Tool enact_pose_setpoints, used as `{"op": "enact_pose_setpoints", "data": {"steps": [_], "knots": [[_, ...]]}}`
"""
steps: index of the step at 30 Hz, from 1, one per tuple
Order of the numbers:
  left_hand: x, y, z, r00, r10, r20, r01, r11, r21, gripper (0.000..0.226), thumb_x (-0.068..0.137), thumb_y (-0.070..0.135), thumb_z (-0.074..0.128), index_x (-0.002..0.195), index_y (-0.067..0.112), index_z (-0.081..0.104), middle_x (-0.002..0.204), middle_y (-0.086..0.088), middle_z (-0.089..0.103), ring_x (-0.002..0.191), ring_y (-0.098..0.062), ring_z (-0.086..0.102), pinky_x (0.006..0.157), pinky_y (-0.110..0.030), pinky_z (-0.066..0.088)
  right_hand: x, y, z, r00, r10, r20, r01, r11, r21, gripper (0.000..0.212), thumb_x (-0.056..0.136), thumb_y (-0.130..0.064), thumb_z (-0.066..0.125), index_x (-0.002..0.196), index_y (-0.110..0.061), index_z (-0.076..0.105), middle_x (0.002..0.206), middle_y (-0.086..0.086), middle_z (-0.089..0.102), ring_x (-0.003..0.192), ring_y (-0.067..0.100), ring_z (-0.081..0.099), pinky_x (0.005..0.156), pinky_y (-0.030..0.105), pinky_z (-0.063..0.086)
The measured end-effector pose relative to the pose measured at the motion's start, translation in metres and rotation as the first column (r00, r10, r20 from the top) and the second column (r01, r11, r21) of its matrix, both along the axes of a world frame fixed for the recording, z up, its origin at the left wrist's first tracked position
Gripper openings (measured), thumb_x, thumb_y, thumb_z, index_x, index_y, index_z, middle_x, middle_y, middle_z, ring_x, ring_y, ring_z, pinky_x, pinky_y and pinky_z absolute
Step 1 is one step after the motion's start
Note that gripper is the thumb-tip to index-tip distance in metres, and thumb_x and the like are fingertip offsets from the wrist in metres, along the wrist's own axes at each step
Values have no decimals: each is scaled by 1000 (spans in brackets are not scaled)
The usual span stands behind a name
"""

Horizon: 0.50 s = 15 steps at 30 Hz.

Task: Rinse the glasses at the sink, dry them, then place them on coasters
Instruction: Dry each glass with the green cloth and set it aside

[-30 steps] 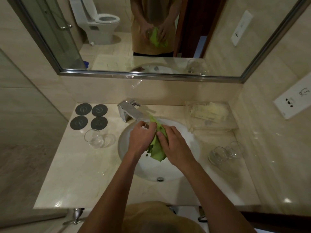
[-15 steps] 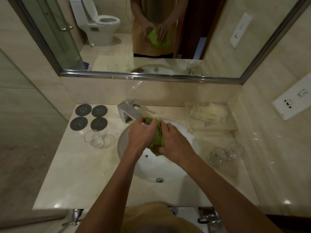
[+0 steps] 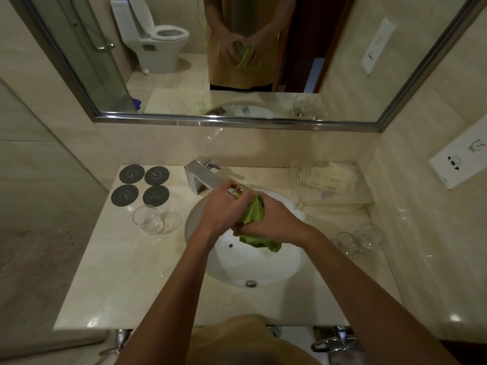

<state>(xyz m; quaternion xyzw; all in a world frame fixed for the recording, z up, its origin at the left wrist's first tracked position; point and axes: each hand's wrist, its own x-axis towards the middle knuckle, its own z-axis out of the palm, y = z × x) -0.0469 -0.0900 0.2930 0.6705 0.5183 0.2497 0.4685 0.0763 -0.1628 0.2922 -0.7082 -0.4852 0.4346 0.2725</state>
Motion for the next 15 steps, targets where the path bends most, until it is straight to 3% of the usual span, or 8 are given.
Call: {"op": "enact_pose_setpoints", "data": {"steps": [4, 8, 11, 15], "knots": [[3, 0, 1, 997, 68, -45, -67, 998, 14, 25, 85, 39, 68, 97, 17, 65, 82, 4, 67, 83, -17, 62, 75, -34, 51, -18, 0, -6, 951, -67, 300, 47, 996, 74, 88, 59, -47, 89, 128, -24, 41, 112, -6, 64, 98, 15, 64, 80, 36, 57], [11, -2, 2, 986, 147, -80, -147, 989, 7, 30, 88, 40, 61, 102, 14, 63, 78, 14, 54, 78, -15, 58, 74, -34, 47, -38, -7, -17, 692, -138, 708, 10, 983, 182, 84, 72, -34, 86, 135, -11, 35, 128, 8, 53, 113, 24, 55, 87, 34, 48], [13, -4, 2, 982, 158, -102, -159, 987, -2, 32, 90, 42, 58, 104, 14, 61, 77, 15, 50, 71, -1, 50, 70, -31, 44, -40, -10, -19, 656, -143, 741, -9, 980, 197, 87, 73, -35, 86, 138, -10, 34, 131, 10, 51, 117, 24, 52, 93, 34, 47], [9, -4, 1, 986, 148, -79, -150, 988, -24, 27, 89, 38, 61, 98, 12, 64, 74, 12, 55, 69, -3, 51, 59, -24, 39, -31, -1, -6, 803, -67, 593, 23, 996, 82, 87, 70, -39, 86, 136, -14, 34, 122, 6, 57, 112, 24, 57, 85, 32, 49]]}}
